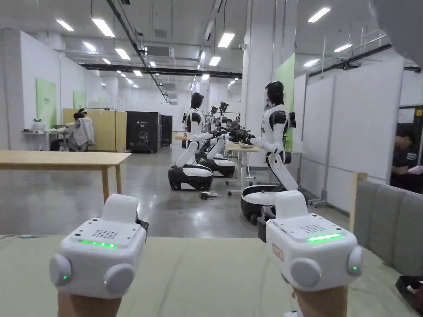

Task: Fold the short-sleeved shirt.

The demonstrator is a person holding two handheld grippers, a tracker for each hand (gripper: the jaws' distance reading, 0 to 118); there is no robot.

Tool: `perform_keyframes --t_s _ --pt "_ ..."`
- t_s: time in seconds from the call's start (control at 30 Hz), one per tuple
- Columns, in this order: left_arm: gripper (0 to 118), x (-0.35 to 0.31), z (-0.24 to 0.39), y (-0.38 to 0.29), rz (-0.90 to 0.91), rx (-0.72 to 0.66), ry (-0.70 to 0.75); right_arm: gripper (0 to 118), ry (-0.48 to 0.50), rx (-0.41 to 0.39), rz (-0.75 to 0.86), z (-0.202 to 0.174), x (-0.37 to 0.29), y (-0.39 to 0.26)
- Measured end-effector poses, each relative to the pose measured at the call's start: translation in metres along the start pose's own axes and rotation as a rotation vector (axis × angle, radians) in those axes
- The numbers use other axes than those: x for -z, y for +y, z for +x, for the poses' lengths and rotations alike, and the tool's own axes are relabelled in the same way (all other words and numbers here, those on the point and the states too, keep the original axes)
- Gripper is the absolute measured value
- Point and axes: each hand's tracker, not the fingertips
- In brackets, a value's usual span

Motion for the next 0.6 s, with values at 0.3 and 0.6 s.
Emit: perform_keyframes --t_s 0.3,0.6 --pt "0 0.035 -0.025 0.007 0.151 -0.598 0.116 0 -0.086 0.044 0.041 0.010 0.026 0.027" --pt "0 0.050 -0.029 -0.003 0.122 -0.707 0.087 0 -0.103 0.011 0.013 0.008 0.041 0.016"
